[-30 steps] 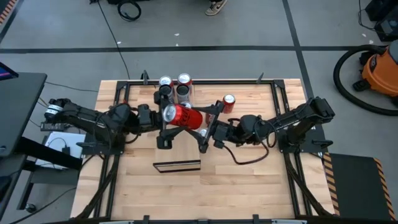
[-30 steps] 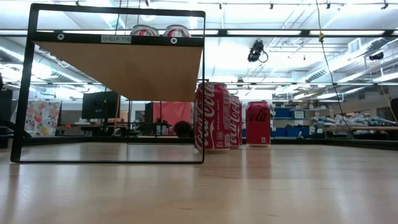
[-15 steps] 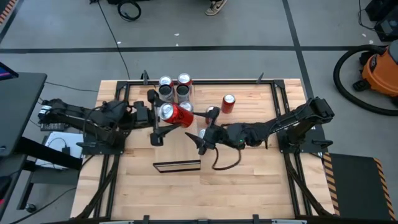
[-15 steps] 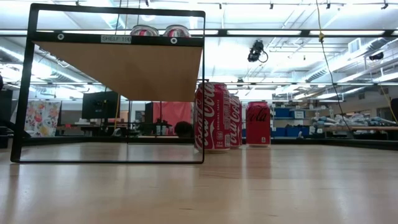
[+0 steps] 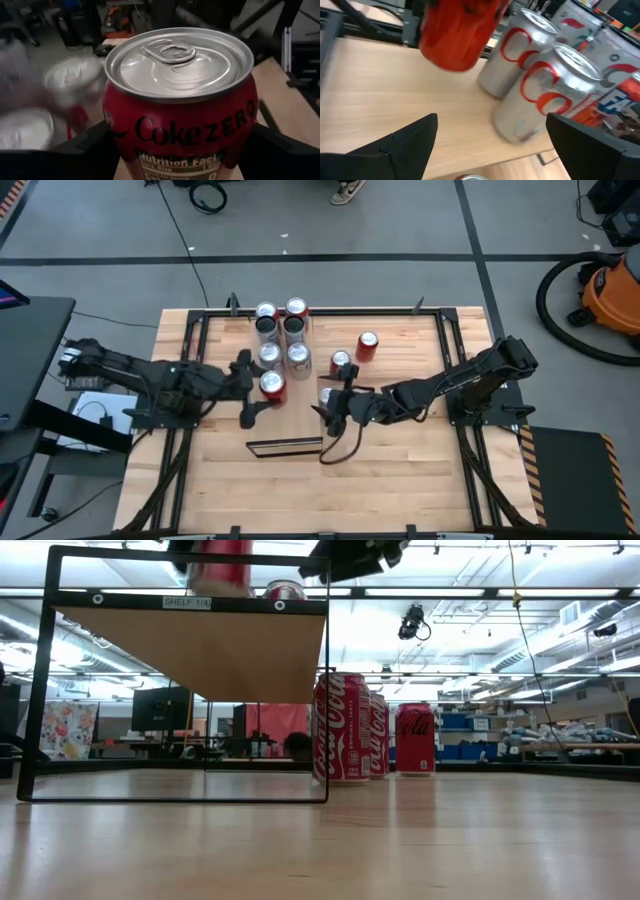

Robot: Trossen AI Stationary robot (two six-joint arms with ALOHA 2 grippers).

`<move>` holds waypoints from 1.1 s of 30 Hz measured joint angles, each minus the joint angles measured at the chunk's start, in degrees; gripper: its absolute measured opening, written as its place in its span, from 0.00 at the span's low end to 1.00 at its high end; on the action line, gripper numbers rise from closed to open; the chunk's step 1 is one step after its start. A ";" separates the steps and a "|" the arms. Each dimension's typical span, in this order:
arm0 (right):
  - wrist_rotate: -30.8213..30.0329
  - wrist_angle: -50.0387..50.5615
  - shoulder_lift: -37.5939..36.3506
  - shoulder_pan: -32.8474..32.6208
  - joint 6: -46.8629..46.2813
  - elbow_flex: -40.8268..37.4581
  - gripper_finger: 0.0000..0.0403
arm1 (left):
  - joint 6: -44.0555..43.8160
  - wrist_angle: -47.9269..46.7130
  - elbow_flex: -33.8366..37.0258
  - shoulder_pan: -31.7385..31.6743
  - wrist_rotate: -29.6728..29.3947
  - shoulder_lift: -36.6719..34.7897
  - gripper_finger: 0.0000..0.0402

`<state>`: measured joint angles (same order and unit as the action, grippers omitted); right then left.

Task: Place canned beverage on shelf
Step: Put the red-black soda can on the shelf

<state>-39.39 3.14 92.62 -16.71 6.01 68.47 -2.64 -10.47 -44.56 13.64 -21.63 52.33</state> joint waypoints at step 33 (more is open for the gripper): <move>-1.22 0.74 0.00 -1.51 -2.02 0.00 0.89 | -0.75 14.08 18.80 4.15 -14.67 -7.81 0.80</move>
<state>-40.61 3.88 92.62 -18.22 3.99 68.47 -3.39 3.62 -25.76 17.79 -36.31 44.51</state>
